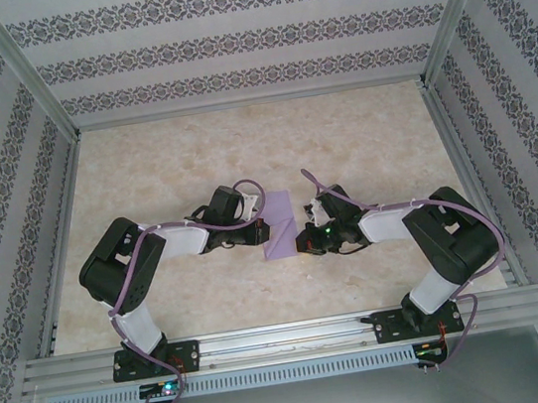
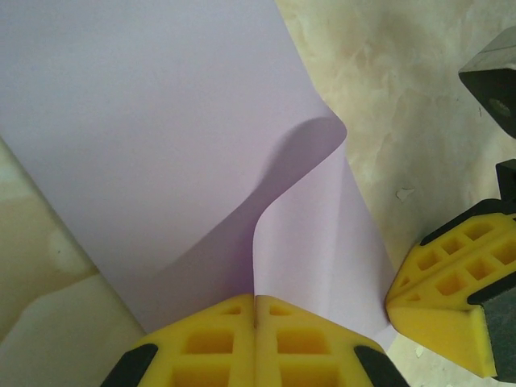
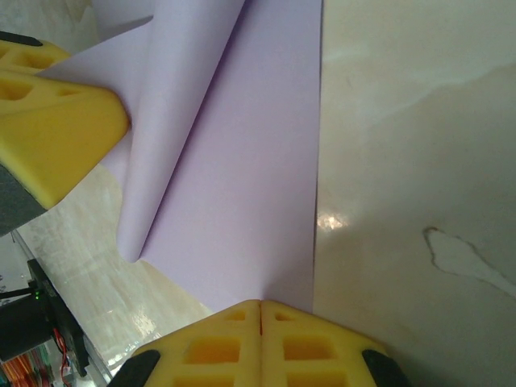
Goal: Fold a paper plane with a square sheet of paper (fold left side to right side)
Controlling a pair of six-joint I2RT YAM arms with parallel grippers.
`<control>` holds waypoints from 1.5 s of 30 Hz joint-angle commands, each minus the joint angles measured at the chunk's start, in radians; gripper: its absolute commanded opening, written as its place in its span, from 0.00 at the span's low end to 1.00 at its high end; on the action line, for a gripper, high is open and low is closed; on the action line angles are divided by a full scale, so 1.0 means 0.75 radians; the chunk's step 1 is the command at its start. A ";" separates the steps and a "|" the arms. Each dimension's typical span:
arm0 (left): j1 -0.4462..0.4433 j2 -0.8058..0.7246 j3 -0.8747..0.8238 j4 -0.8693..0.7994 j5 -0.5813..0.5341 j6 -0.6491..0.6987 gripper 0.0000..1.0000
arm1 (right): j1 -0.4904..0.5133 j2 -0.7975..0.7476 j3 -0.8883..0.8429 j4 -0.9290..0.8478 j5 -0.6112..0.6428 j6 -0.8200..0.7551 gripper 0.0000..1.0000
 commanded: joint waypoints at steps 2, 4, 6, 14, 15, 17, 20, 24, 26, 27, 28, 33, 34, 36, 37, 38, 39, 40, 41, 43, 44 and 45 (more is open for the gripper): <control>0.021 0.009 0.012 -0.016 -0.020 0.033 0.03 | 0.021 0.086 -0.025 -0.080 0.121 -0.034 0.00; 0.023 0.015 0.018 -0.009 -0.019 0.033 0.03 | 0.021 0.089 -0.023 -0.080 0.121 -0.034 0.00; 0.024 0.016 0.025 -0.014 -0.021 0.033 0.03 | 0.021 0.088 -0.022 -0.080 0.119 -0.034 0.00; 0.029 0.002 0.023 -0.034 -0.046 0.047 0.03 | 0.021 0.092 -0.025 -0.082 0.121 -0.032 0.00; 0.029 0.001 0.022 -0.036 -0.048 0.049 0.03 | 0.021 0.092 -0.025 -0.082 0.121 -0.032 0.00; 0.031 -0.004 0.022 -0.035 -0.048 0.050 0.03 | 0.021 0.094 -0.025 -0.082 0.121 -0.032 0.00; 0.032 -0.005 0.024 -0.036 -0.054 0.055 0.03 | 0.021 0.094 -0.025 -0.082 0.121 -0.032 0.00; 0.032 0.007 0.027 -0.029 -0.049 0.052 0.03 | 0.021 0.095 -0.025 -0.082 0.120 -0.032 0.00; 0.032 0.013 0.028 -0.019 -0.045 0.046 0.03 | 0.021 0.096 -0.027 -0.080 0.121 -0.034 0.00; 0.033 0.015 0.029 -0.013 -0.042 0.045 0.03 | 0.021 0.096 -0.026 -0.079 0.121 -0.034 0.00; 0.032 0.017 0.026 -0.005 -0.038 0.041 0.03 | 0.021 0.096 -0.027 -0.080 0.119 -0.033 0.00; 0.032 0.021 0.016 0.054 0.014 0.032 0.03 | 0.021 0.101 -0.025 -0.080 0.118 -0.034 0.00; 0.032 0.018 0.011 0.070 0.026 0.031 0.03 | 0.021 0.101 -0.025 -0.080 0.118 -0.034 0.00; 0.033 0.011 0.003 0.088 0.038 0.033 0.03 | 0.021 0.102 -0.025 -0.080 0.119 -0.034 0.00; 0.032 0.006 -0.003 0.090 0.042 0.036 0.03 | 0.021 0.103 -0.025 -0.080 0.118 -0.034 0.00; 0.033 0.002 -0.005 0.089 0.043 0.041 0.03 | 0.021 0.104 -0.023 -0.080 0.117 -0.034 0.00; 0.032 -0.001 -0.005 0.082 0.038 0.039 0.03 | 0.021 0.106 -0.022 -0.080 0.117 -0.034 0.00; 0.033 0.000 -0.005 0.071 0.034 0.047 0.03 | 0.021 0.105 -0.022 -0.080 0.116 -0.034 0.00; 0.031 0.004 -0.002 0.063 0.030 0.049 0.03 | 0.021 0.105 -0.023 -0.080 0.117 -0.033 0.00; 0.033 0.009 -0.004 0.058 0.024 0.051 0.03 | 0.021 0.105 -0.023 -0.080 0.117 -0.034 0.00; 0.033 0.013 -0.003 0.057 0.022 0.049 0.03 | 0.021 0.105 -0.020 -0.080 0.117 -0.032 0.00; 0.032 0.014 -0.003 0.059 0.017 0.048 0.03 | 0.022 0.105 -0.020 -0.080 0.117 -0.032 0.00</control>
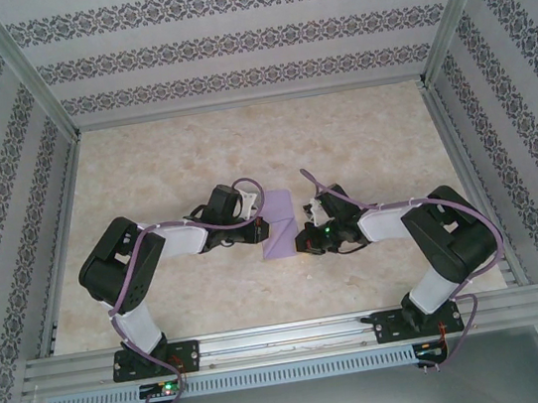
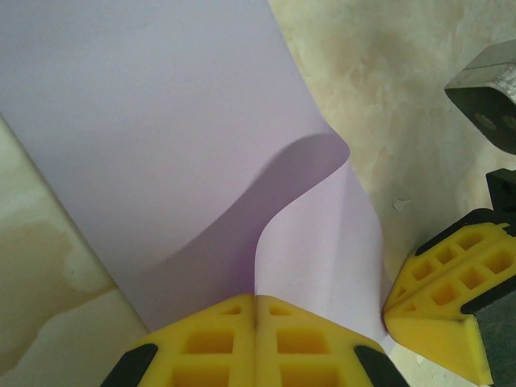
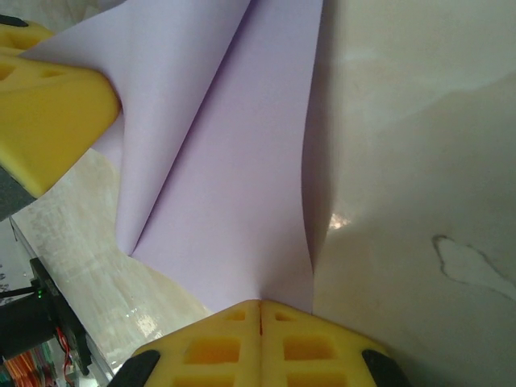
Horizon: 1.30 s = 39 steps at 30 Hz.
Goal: Fold a paper plane with a square sheet of paper (fold left side to right side)
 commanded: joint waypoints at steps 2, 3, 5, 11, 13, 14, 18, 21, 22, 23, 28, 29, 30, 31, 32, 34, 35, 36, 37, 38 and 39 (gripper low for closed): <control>0.017 0.020 -0.003 0.028 0.009 0.030 0.03 | 0.023 0.089 -0.032 -0.081 0.130 -0.032 0.00; 0.015 0.021 0.000 0.026 0.008 0.030 0.03 | 0.023 0.089 -0.031 -0.081 0.130 -0.032 0.00; 0.017 0.033 0.003 0.028 0.013 0.029 0.03 | 0.023 0.089 -0.032 -0.081 0.130 -0.032 0.00; 0.017 0.054 -0.003 0.022 -0.002 0.036 0.03 | 0.024 0.091 -0.036 -0.081 0.130 -0.032 0.00; 0.017 0.061 -0.002 0.020 -0.008 0.038 0.03 | 0.023 0.088 -0.035 -0.081 0.127 -0.032 0.00; 0.016 0.066 -0.003 0.019 -0.011 0.038 0.03 | 0.024 0.086 -0.034 -0.081 0.126 -0.032 0.00; 0.016 0.076 -0.007 0.010 -0.030 0.045 0.03 | 0.024 0.068 -0.031 -0.083 0.115 -0.028 0.00; 0.015 0.076 -0.008 -0.002 -0.040 0.056 0.03 | 0.024 0.035 -0.020 -0.080 0.087 -0.018 0.00; 0.015 0.076 -0.008 -0.009 -0.042 0.059 0.03 | 0.024 0.013 -0.011 -0.078 0.071 -0.012 0.00; 0.016 0.076 -0.010 -0.012 -0.043 0.062 0.03 | 0.024 -0.007 -0.007 -0.075 0.060 -0.004 0.00; 0.017 0.064 -0.018 -0.013 -0.050 0.062 0.03 | 0.010 -0.149 0.021 -0.075 0.018 0.030 0.02; 0.016 0.062 -0.020 -0.014 -0.051 0.062 0.03 | 0.006 -0.169 0.023 -0.075 0.013 0.035 0.02; 0.016 0.062 -0.021 -0.015 -0.052 0.064 0.03 | 0.000 -0.189 0.027 -0.073 0.010 0.039 0.01; 0.015 0.060 -0.022 -0.013 -0.052 0.065 0.03 | -0.003 -0.203 0.029 -0.071 0.011 0.041 0.00; 0.016 0.060 -0.022 -0.015 -0.052 0.065 0.03 | -0.009 -0.207 0.033 -0.064 0.011 0.045 0.00; 0.015 0.053 -0.025 -0.011 -0.047 0.065 0.03 | -0.019 -0.206 0.040 -0.040 0.020 0.058 0.00; 0.015 0.052 -0.026 -0.009 -0.045 0.068 0.03 | -0.021 -0.200 0.048 -0.030 0.030 0.061 0.00; 0.014 0.050 -0.027 -0.004 -0.039 0.067 0.03 | -0.023 -0.189 0.060 -0.023 0.042 0.062 0.00; 0.014 0.047 -0.030 0.004 -0.033 0.065 0.03 | -0.025 -0.180 0.078 -0.019 0.056 0.060 0.00; 0.014 0.046 -0.035 0.014 -0.028 0.064 0.03 | -0.028 -0.166 0.098 -0.017 0.069 0.058 0.00; 0.011 0.043 -0.040 0.022 -0.027 0.063 0.03 | -0.029 -0.154 0.116 -0.013 0.076 0.056 0.00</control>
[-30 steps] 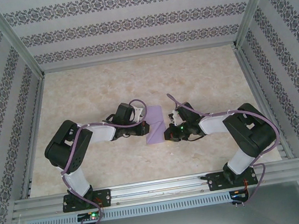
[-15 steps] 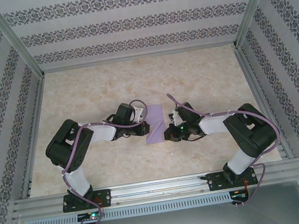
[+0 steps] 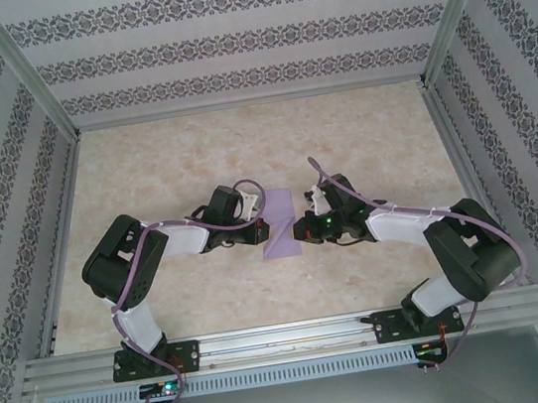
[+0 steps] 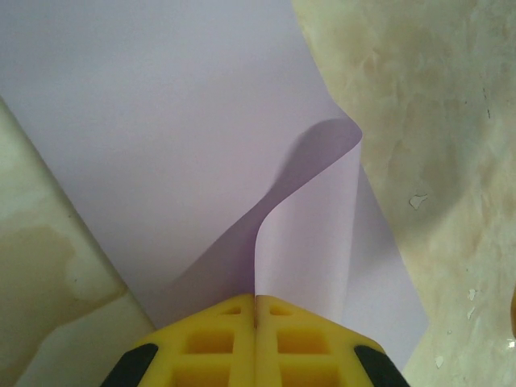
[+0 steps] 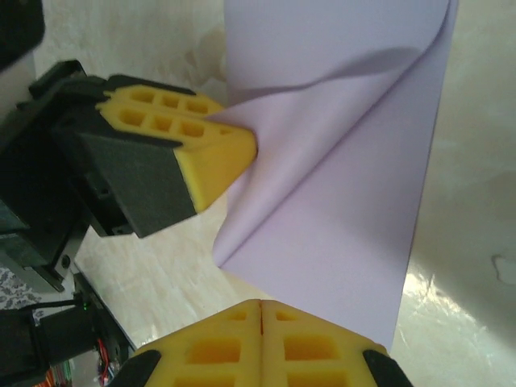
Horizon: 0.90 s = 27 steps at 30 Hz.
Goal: Fold a paper plane with a square sheet of paper (fold left side to right side)
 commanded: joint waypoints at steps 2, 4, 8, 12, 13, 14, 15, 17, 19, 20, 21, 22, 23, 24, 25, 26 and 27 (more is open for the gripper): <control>0.010 0.002 -0.046 0.009 -0.024 0.029 0.03 | -0.016 0.061 0.110 0.038 0.060 0.010 0.00; 0.009 0.001 -0.050 0.009 -0.025 0.028 0.03 | -0.012 0.100 0.151 0.041 0.072 0.012 0.00; 0.010 0.002 -0.051 0.011 -0.030 0.026 0.03 | 0.002 0.190 0.220 0.040 0.105 -0.002 0.00; 0.010 0.007 -0.052 0.010 -0.039 0.025 0.03 | 0.020 0.271 0.264 0.042 0.112 -0.007 0.00; 0.008 0.007 -0.050 0.003 -0.044 0.026 0.03 | 0.026 0.287 0.273 0.043 0.109 -0.008 0.00; 0.008 0.007 -0.047 -0.007 -0.049 0.030 0.03 | 0.034 0.302 0.280 0.045 0.108 -0.007 0.00; 0.009 0.007 -0.048 -0.013 -0.055 0.032 0.03 | 0.040 0.314 0.284 0.045 0.110 -0.008 0.00; 0.008 0.006 -0.046 -0.025 -0.067 0.032 0.03 | 0.051 0.341 0.291 0.049 0.108 -0.006 0.00; 0.008 0.005 -0.046 -0.031 -0.075 0.032 0.02 | 0.059 0.360 0.290 0.057 0.110 -0.002 0.00; 0.007 0.005 -0.045 -0.037 -0.082 0.032 0.02 | 0.061 0.368 0.287 0.064 0.112 0.001 0.00; 0.007 0.005 -0.045 -0.040 -0.087 0.032 0.02 | 0.064 0.373 0.285 0.065 0.114 0.001 0.00; 0.008 0.004 -0.045 -0.044 -0.092 0.032 0.02 | 0.064 0.379 0.285 0.067 0.116 0.002 0.00; 0.006 0.005 -0.044 -0.048 -0.096 0.032 0.02 | 0.065 0.384 0.283 0.068 0.118 0.002 0.00; 0.006 0.005 -0.044 -0.051 -0.102 0.032 0.02 | 0.064 0.388 0.281 0.068 0.122 0.000 0.00; 0.005 0.005 -0.043 -0.056 -0.108 0.032 0.02 | 0.065 0.393 0.280 0.067 0.127 -0.003 0.00; 0.005 0.006 -0.041 -0.062 -0.113 0.032 0.02 | 0.064 0.399 0.279 0.067 0.132 -0.007 0.00; 0.006 0.007 -0.039 -0.066 -0.118 0.032 0.02 | 0.064 0.405 0.278 0.065 0.136 -0.009 0.00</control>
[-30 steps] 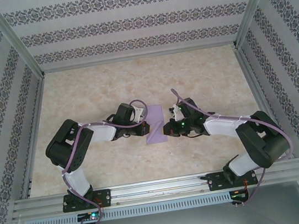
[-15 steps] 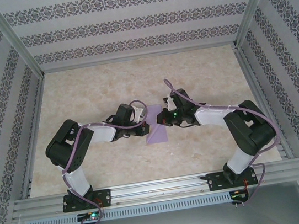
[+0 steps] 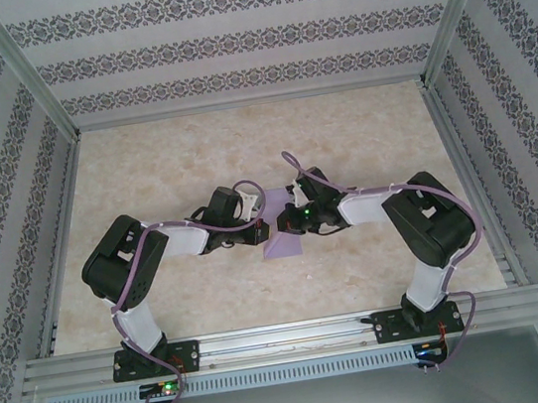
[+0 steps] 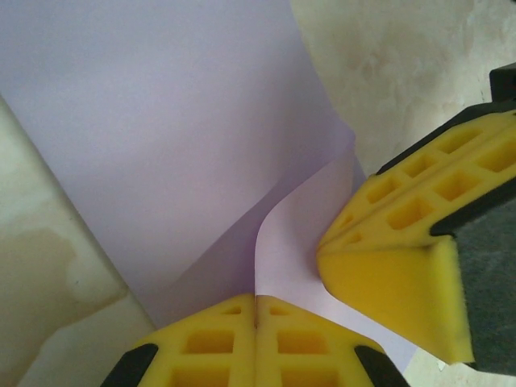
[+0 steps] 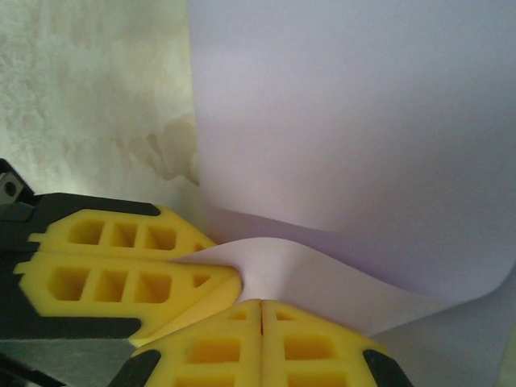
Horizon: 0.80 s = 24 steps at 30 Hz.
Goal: Fold a paper plane with a square sheet of paper (fold left side to right side)
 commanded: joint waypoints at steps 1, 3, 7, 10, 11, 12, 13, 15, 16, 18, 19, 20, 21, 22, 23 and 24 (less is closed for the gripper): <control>0.007 0.008 -0.021 -0.107 -0.108 0.034 0.02 | 0.006 0.037 0.018 0.023 0.035 -0.009 0.00; 0.007 0.012 -0.020 -0.115 -0.117 0.036 0.02 | 0.006 0.048 0.017 0.025 0.039 -0.011 0.00; 0.007 0.010 -0.023 -0.119 -0.123 0.037 0.02 | 0.006 0.054 0.015 0.023 0.046 -0.012 0.00; 0.007 0.009 -0.023 -0.116 -0.123 0.031 0.02 | 0.006 0.061 0.011 0.006 0.053 -0.013 0.00; 0.007 0.006 -0.026 -0.110 -0.116 0.026 0.03 | 0.006 0.062 0.008 0.001 0.058 -0.012 0.00; 0.007 -0.001 -0.025 -0.104 -0.112 0.019 0.05 | 0.005 0.062 0.002 -0.005 0.061 -0.008 0.00; 0.007 -0.008 -0.023 -0.102 -0.105 0.013 0.06 | 0.004 0.062 -0.005 -0.009 0.066 -0.005 0.00; 0.007 -0.039 -0.021 -0.100 -0.097 -0.001 0.12 | 0.004 0.058 -0.029 -0.012 0.074 0.007 0.00; 0.006 -0.056 -0.019 -0.100 -0.096 -0.004 0.14 | 0.004 0.056 -0.045 -0.010 0.078 0.012 0.00; 0.007 -0.109 -0.008 -0.116 -0.099 -0.011 0.19 | 0.004 0.050 -0.073 -0.007 0.085 0.018 0.00; 0.006 -0.133 -0.005 -0.127 -0.101 -0.011 0.20 | 0.004 0.050 -0.084 -0.008 0.088 0.017 0.00; 0.007 -0.167 0.001 -0.145 -0.111 -0.009 0.23 | 0.004 0.047 -0.095 -0.004 0.089 0.015 0.00; 0.008 -0.203 0.008 -0.168 -0.124 -0.007 0.24 | 0.004 0.045 -0.104 0.001 0.090 0.012 0.00; 0.009 -0.235 0.014 -0.190 -0.135 -0.005 0.25 | 0.004 0.042 -0.111 0.006 0.087 0.010 0.00; 0.009 -0.272 0.018 -0.219 -0.151 -0.002 0.26 | 0.004 0.039 -0.116 0.014 0.083 0.006 0.00; 0.009 -0.304 0.022 -0.243 -0.163 0.000 0.27 | 0.004 0.039 -0.118 0.018 0.076 0.005 0.00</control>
